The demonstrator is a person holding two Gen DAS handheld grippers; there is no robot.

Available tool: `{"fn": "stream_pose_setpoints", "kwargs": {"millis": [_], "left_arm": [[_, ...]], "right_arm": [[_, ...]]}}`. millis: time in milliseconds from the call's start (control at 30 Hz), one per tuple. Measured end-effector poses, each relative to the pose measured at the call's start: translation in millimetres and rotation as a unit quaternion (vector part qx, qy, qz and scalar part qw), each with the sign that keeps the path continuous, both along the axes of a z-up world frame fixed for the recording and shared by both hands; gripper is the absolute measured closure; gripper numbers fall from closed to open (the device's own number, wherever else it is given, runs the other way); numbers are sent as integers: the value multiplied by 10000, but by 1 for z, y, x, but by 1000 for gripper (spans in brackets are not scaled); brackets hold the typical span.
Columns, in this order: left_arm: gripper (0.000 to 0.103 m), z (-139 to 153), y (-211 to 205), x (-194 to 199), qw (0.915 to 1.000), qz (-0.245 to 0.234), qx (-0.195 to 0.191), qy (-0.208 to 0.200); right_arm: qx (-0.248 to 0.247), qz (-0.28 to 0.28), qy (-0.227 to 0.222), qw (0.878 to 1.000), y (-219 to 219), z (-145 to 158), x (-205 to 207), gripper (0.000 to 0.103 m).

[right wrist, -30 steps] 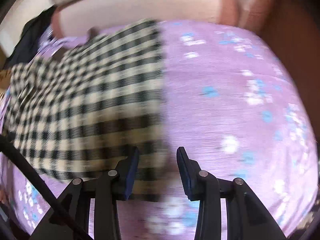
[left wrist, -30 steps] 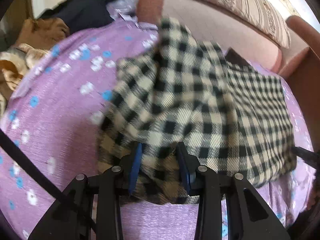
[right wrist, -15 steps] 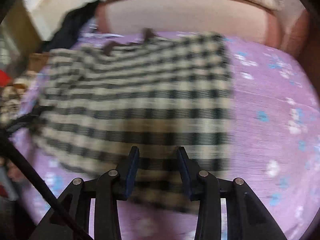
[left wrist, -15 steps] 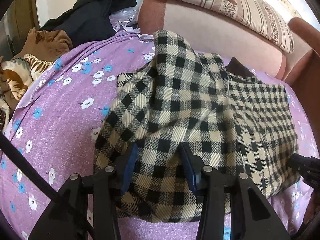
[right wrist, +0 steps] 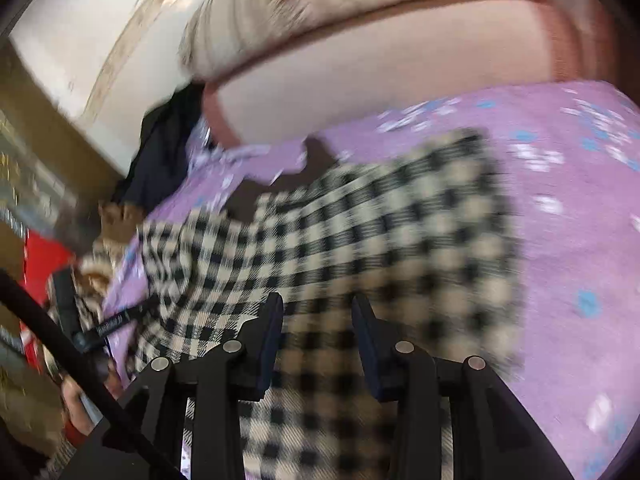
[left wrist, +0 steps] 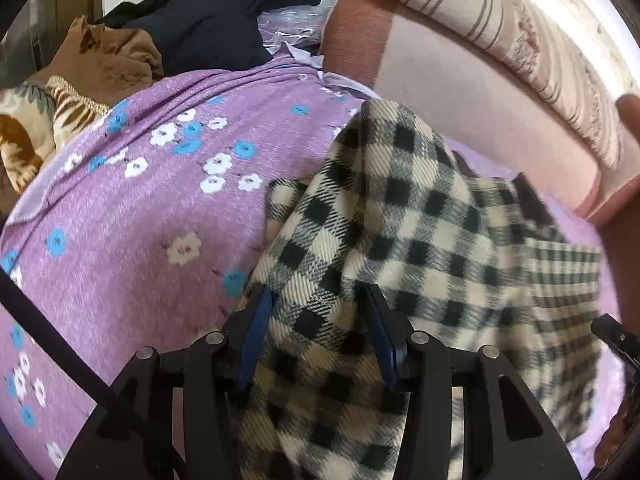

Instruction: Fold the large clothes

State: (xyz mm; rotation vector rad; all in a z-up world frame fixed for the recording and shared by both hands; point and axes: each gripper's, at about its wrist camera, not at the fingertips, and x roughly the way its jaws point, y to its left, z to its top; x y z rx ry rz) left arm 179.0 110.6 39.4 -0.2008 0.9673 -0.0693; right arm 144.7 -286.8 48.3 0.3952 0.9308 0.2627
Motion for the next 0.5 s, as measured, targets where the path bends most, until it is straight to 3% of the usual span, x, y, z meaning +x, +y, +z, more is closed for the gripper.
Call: {"fn": "stream_pose_setpoints", "kwargs": {"millis": [100,200,267,400,467,500], "left_arm": [[57,-7,4,8,9999,-23,-47,95],[57,-5,12,13,9999,83,-26,127],[57,-5,24,16,9985,484,244,91],[57,-3,56,18,9954,798,-440,311],[57,4,59,15,9955,799,-423,267],[54,9,59,11,9964,714,-381,234]], "right_arm": [[-519,-78,201,9984,9,-19,35,64],[-1166,-761,446,9893,-15,-33,63,69],[-1162,-1245,497,9841,-40,-34,68,73],[-1128,-1548,374,9808,-60,-18,49,72],[-1068,-1509,302,9823,-65,-8,33,66],[-945,-1432,273,9848,-67,-4,22,59]]}}
